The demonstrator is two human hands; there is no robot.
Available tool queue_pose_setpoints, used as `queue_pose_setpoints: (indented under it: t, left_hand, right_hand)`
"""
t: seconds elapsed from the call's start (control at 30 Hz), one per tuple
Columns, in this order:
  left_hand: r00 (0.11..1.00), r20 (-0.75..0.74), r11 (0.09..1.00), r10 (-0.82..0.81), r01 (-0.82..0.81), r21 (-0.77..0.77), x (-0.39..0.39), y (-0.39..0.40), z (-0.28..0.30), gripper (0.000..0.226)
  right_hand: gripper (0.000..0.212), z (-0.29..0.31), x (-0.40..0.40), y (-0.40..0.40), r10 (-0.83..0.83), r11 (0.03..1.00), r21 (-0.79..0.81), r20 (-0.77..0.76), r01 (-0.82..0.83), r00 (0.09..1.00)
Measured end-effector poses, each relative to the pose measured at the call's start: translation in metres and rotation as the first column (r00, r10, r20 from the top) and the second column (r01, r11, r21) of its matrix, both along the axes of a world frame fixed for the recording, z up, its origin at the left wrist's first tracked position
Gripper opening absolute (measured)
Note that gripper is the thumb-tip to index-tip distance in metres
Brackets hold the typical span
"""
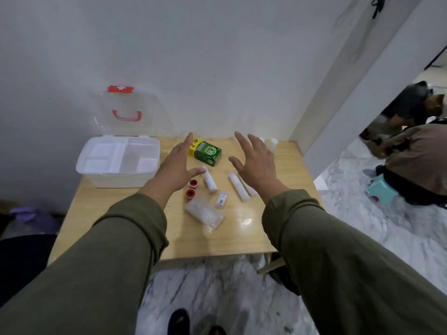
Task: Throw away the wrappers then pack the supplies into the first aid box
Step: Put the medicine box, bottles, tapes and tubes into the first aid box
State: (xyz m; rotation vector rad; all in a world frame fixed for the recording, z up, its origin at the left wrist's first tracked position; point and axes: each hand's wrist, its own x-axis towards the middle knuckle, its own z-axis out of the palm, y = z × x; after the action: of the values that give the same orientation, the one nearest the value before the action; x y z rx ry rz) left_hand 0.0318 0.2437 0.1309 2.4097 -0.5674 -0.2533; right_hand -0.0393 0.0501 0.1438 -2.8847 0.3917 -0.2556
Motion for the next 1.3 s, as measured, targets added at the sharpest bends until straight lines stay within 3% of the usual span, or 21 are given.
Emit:
queue_pose_setpoints:
  t: [0.57,1.13,1.3]
  left_hand:
    - [0.996,-0.066,0.991,-0.066,0.073,0.109,0.017,-0.005,-0.045,0.103]
    - [0.982,-0.138,0.977,0.129,-0.102,0.187,0.123,-0.044,-0.112,0.114]
    - [0.957,-0.221,0.971,0.185,-0.144,0.192,0.15,-0.057,-0.125,0.123]
  right_hand:
    - [0.066,-0.053,0.002,0.006,-0.034,0.996,0.08,-0.056,0.039,0.998]
    - [0.085,-0.134,0.116,-0.024,0.171,0.974,0.171,-0.109,-0.151,0.979]
    - [0.086,-0.148,0.14,-0.033,0.179,0.968,0.202,-0.152,-0.146,0.972]
